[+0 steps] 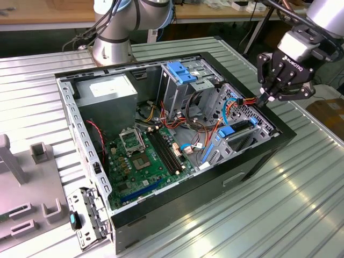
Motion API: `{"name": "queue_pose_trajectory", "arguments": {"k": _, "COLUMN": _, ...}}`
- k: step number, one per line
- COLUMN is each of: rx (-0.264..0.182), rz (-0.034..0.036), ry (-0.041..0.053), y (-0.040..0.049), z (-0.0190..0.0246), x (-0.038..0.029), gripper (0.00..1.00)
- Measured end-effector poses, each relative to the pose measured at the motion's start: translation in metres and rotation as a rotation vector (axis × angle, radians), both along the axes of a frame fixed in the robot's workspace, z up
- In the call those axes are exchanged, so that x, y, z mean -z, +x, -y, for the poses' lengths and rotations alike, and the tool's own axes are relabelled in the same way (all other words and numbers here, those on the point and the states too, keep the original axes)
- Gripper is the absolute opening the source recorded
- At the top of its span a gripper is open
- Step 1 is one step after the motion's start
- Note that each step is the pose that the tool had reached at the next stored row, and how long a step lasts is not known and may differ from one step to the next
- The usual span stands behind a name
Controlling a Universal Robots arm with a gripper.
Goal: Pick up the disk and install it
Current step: 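Insert the first disk wire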
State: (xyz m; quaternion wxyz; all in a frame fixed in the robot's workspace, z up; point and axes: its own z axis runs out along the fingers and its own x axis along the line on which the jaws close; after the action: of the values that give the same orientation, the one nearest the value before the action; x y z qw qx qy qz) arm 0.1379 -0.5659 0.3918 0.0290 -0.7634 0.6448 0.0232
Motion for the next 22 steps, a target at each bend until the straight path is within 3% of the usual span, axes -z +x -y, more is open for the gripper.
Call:
{"name": "queue_pose_trajectory", "arguments": {"k": 5, "rx": -0.065, "rz": 0.0000, "ry": 0.0001, "y": 0.0044, "z": -0.0006, "x": 0.0014, "gripper": 0.18}}
{"name": "queue_pose_trajectory", "arguments": {"k": 9, "rx": -0.107, "rz": 0.0000, "ry": 0.0001, "y": 0.0075, "z": -0.0018, "x": 0.0036, "gripper": 0.33}}
{"name": "queue_pose_trajectory", "arguments": {"k": 10, "rx": -0.150, "rz": 0.0001, "ry": 0.0000, "y": 0.0077, "z": -0.0019, "x": 0.0055, "gripper": 0.33}}
{"name": "queue_pose_trajectory", "arguments": {"k": 13, "rx": -0.222, "rz": 0.0004, "ry": -0.0003, "y": 0.0079, "z": -0.0019, "x": 0.0069, "gripper": 0.33}}
{"name": "queue_pose_trajectory", "arguments": {"k": 15, "rx": -0.239, "rz": 0.0022, "ry": -0.0001, "y": 0.0091, "z": -0.0020, "x": 0.0073, "gripper": 0.33}}
{"name": "queue_pose_trajectory", "arguments": {"k": 19, "rx": -0.241, "rz": 0.0037, "ry": -0.0002, "y": 0.0233, "z": -0.0130, "x": 0.0095, "gripper": 0.33}}
{"name": "queue_pose_trajectory", "arguments": {"k": 22, "rx": -0.241, "rz": 0.0036, "ry": -0.0009, "y": 0.0299, "z": -0.0297, "x": 0.0123, "gripper": 0.33}}
